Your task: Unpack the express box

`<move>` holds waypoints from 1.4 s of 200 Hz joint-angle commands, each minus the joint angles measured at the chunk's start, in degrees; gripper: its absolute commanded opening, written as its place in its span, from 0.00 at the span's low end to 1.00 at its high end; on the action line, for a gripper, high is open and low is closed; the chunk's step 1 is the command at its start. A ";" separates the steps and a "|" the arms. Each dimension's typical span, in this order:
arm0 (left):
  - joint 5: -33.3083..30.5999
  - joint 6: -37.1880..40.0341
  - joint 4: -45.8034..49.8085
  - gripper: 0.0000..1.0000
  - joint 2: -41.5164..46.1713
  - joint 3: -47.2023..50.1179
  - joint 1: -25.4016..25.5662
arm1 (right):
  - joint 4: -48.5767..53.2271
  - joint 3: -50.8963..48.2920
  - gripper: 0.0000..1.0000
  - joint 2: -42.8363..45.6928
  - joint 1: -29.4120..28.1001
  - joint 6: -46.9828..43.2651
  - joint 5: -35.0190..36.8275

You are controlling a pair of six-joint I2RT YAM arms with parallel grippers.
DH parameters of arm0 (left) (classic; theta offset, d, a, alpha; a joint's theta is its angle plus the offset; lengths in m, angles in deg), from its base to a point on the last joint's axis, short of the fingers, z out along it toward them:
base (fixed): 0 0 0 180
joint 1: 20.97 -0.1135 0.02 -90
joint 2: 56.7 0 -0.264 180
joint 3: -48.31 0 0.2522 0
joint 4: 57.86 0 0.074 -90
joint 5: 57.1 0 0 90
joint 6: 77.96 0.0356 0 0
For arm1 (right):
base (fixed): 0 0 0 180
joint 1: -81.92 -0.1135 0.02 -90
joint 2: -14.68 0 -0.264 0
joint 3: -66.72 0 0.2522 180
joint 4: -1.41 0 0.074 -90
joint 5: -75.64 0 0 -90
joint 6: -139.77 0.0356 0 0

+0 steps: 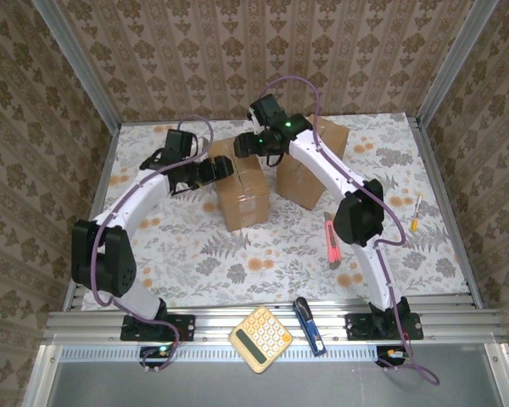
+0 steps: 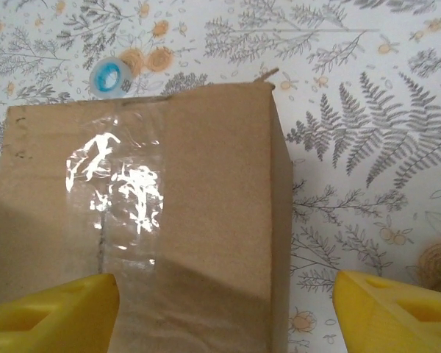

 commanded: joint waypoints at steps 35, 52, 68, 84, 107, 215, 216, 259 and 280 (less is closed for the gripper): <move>5.07 -5.09 -6.75 0.85 7.35 7.60 2.74 | 0.88 1.80 0.65 -2.49 0.22 1.73 -9.88; 5.41 -5.57 -7.15 0.85 8.23 8.39 3.67 | 0.59 0.65 0.62 -2.06 -0.07 2.08 -11.31; 5.99 -6.43 -8.27 0.85 9.03 9.34 4.53 | -0.45 -1.89 0.61 -0.66 -0.49 2.32 -12.13; 6.54 -7.65 -9.83 0.85 9.58 10.57 5.51 | -2.26 -5.24 0.60 1.10 -0.85 2.60 -12.99; 7.18 -9.04 -11.70 0.85 9.80 12.01 6.94 | -3.78 -9.85 0.59 3.62 -1.12 2.72 -14.08; 3.41 -9.54 -9.10 0.86 12.68 14.46 12.39 | -11.17 -32.40 0.56 17.70 -3.13 5.56 -12.72; 3.28 -9.52 -8.98 0.86 12.69 14.46 12.39 | -11.19 -32.52 0.56 17.80 -3.13 5.66 -12.66; 1.30 -7.57 -5.39 0.94 13.65 12.81 12.39 | -12.26 -34.92 0.61 18.52 -4.11 7.05 -11.40; 1.21 -7.22 -5.03 1.00 13.86 12.56 12.39 | -11.17 -33.28 0.67 17.87 -4.11 6.79 -10.47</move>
